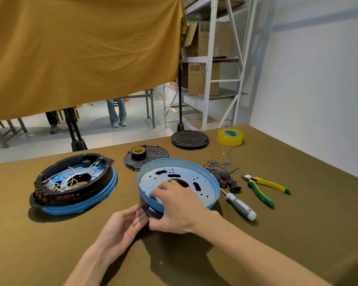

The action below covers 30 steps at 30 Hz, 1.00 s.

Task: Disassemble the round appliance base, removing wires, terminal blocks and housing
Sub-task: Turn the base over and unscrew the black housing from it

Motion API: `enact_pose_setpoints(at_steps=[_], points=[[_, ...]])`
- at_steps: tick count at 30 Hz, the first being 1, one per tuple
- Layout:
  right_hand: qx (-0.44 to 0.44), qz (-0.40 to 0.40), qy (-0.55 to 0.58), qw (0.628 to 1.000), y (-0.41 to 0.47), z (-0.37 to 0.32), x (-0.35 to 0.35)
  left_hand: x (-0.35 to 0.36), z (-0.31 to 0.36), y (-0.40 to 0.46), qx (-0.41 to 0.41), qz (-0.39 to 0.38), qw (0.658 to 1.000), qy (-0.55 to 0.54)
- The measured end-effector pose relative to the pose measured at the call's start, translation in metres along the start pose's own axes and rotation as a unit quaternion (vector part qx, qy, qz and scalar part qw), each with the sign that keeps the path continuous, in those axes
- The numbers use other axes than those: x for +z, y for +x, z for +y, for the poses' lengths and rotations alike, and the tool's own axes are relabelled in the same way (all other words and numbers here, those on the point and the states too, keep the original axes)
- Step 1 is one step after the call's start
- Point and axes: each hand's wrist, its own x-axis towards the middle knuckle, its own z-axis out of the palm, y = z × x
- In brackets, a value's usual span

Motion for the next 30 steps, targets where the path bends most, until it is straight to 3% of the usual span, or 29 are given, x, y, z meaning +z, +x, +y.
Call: enact_pose_setpoints(at_steps=[6, 10, 20, 30], points=[[-0.010, -0.005, 0.025, 1.000, -0.003, 0.000, -0.005, 0.002, -0.007, 0.003, 0.029, 0.020, 0.995, 0.089], [-0.013, 0.017, 0.040, 0.999, -0.005, 0.000, -0.008, 0.002, -0.005, 0.003, 0.024, 0.021, 0.998, 0.045], [-0.028, 0.070, 0.051, 0.996, -0.013, 0.007, -0.014, 0.002, -0.006, 0.006, 0.053, -0.013, 0.998, 0.032], [-0.028, 0.127, 0.039, 0.991, -0.022, 0.015, -0.023, 0.009, -0.008, 0.001, 0.093, 0.000, 0.994, 0.052]])
